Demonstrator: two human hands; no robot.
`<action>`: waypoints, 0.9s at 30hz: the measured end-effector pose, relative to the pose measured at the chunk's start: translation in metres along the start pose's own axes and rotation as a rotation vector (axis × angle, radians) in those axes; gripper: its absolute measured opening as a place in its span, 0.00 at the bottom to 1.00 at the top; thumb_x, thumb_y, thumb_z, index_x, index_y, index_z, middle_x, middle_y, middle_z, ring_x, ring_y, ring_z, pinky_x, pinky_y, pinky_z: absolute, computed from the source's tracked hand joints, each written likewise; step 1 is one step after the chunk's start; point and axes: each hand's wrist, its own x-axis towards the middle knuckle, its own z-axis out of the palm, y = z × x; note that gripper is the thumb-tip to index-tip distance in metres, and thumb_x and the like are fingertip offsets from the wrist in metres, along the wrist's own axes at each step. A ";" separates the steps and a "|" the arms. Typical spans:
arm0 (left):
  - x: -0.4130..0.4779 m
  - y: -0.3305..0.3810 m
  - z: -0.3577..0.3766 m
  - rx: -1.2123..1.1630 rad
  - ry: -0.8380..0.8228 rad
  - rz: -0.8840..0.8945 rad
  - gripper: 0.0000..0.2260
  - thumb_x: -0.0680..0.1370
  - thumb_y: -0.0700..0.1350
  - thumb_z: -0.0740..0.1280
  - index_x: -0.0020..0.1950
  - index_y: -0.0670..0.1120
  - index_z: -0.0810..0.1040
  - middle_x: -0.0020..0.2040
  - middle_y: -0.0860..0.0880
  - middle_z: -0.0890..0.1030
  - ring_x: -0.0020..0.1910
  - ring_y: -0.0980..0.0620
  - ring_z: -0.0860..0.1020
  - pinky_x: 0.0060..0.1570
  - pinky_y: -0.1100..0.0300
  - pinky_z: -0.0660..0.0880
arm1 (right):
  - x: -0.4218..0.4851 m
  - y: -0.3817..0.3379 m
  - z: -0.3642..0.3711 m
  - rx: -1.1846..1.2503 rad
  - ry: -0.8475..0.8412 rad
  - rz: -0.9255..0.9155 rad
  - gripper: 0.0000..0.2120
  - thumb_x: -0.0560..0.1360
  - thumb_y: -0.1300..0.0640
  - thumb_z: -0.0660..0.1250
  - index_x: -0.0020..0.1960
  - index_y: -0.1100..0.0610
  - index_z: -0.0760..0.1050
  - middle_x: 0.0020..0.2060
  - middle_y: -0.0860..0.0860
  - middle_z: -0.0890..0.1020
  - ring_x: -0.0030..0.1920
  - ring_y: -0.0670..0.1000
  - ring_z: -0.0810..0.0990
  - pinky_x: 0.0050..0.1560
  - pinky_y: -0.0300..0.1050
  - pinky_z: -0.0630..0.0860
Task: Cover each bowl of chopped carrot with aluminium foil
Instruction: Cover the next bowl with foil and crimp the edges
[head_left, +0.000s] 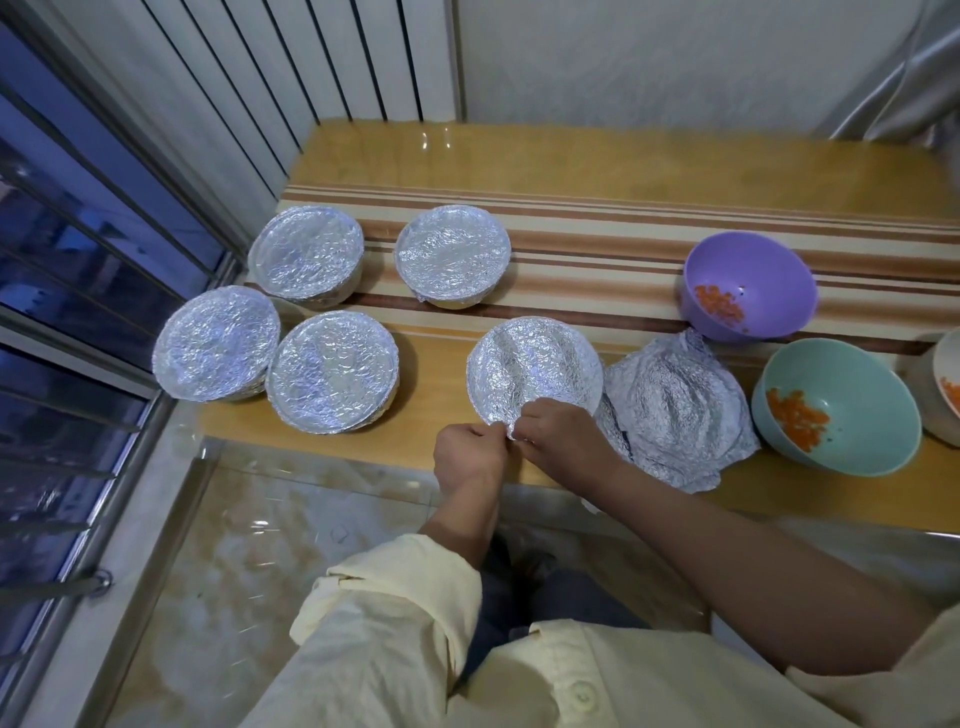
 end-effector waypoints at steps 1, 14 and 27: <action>0.000 0.000 0.000 -0.015 0.000 -0.004 0.10 0.72 0.52 0.71 0.38 0.46 0.86 0.38 0.45 0.85 0.43 0.42 0.83 0.43 0.58 0.76 | 0.000 0.000 0.000 0.005 0.005 0.007 0.09 0.63 0.65 0.72 0.28 0.60 0.74 0.26 0.53 0.72 0.27 0.55 0.74 0.22 0.43 0.70; 0.006 0.007 -0.006 0.033 0.019 0.000 0.08 0.70 0.49 0.72 0.36 0.46 0.86 0.35 0.46 0.84 0.43 0.42 0.83 0.38 0.61 0.71 | -0.003 -0.001 -0.002 0.059 -0.004 0.015 0.12 0.57 0.62 0.80 0.36 0.59 0.79 0.32 0.53 0.77 0.33 0.55 0.78 0.29 0.42 0.72; 0.001 -0.007 -0.001 0.017 0.040 0.043 0.16 0.72 0.58 0.73 0.40 0.45 0.85 0.39 0.45 0.85 0.43 0.43 0.82 0.45 0.57 0.74 | -0.006 0.004 -0.001 -0.012 0.002 -0.039 0.10 0.60 0.67 0.77 0.31 0.59 0.76 0.29 0.53 0.74 0.30 0.55 0.74 0.26 0.44 0.71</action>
